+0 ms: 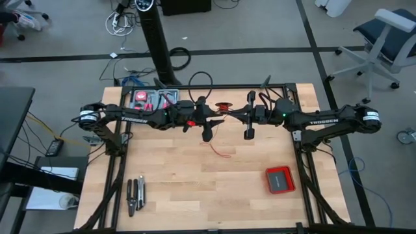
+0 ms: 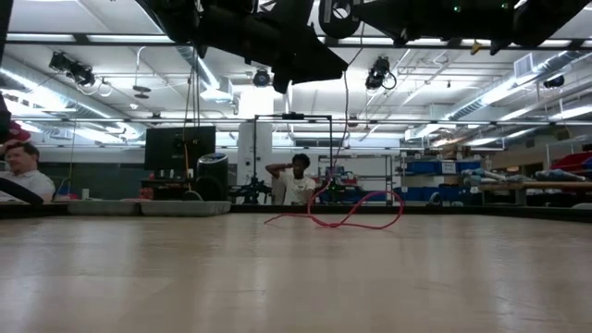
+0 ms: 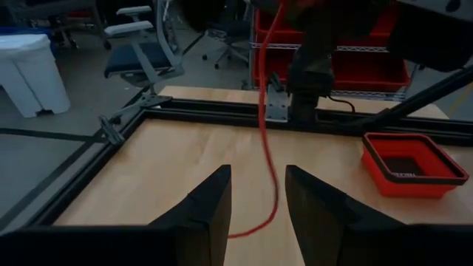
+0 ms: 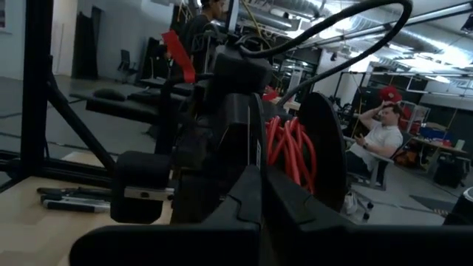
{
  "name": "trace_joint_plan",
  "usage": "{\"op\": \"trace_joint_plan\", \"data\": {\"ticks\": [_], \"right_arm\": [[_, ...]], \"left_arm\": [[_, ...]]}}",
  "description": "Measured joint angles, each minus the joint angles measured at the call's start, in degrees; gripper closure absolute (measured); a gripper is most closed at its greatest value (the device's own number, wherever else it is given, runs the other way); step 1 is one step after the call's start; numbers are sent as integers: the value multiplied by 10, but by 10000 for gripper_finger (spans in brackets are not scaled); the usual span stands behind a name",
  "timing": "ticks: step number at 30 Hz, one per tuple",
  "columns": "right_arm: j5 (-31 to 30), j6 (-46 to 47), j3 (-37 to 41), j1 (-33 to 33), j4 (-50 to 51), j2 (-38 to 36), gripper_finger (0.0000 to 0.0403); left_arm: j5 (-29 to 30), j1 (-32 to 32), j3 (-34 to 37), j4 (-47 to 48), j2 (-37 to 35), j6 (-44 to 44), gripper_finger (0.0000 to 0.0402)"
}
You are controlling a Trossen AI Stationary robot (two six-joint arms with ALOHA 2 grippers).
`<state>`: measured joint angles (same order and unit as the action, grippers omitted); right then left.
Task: Coil cords
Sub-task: Coil the red wire onto the spool
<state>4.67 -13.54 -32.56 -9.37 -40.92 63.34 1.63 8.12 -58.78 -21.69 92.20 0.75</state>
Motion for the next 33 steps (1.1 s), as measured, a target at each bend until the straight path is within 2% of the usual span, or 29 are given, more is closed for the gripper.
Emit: {"op": "trace_joint_plan", "data": {"ticks": [14,17,22,28,33], "right_arm": [[-1,1,0,12,-66,42,403],[-1,1,0,12,-69,43,403],[-1,1,0,12,-68,43,403],[-1,3,0,12,-46,38,403],[0,2,0,12,18,16,403]], "left_arm": [[23,0,0,4,2,0,274],[24,0,0,6,2,-3,297],[24,0,0,17,2,-3,388],[45,0,0,52,-4,-20,398],[47,0,0,108,-40,-37,400]]}}
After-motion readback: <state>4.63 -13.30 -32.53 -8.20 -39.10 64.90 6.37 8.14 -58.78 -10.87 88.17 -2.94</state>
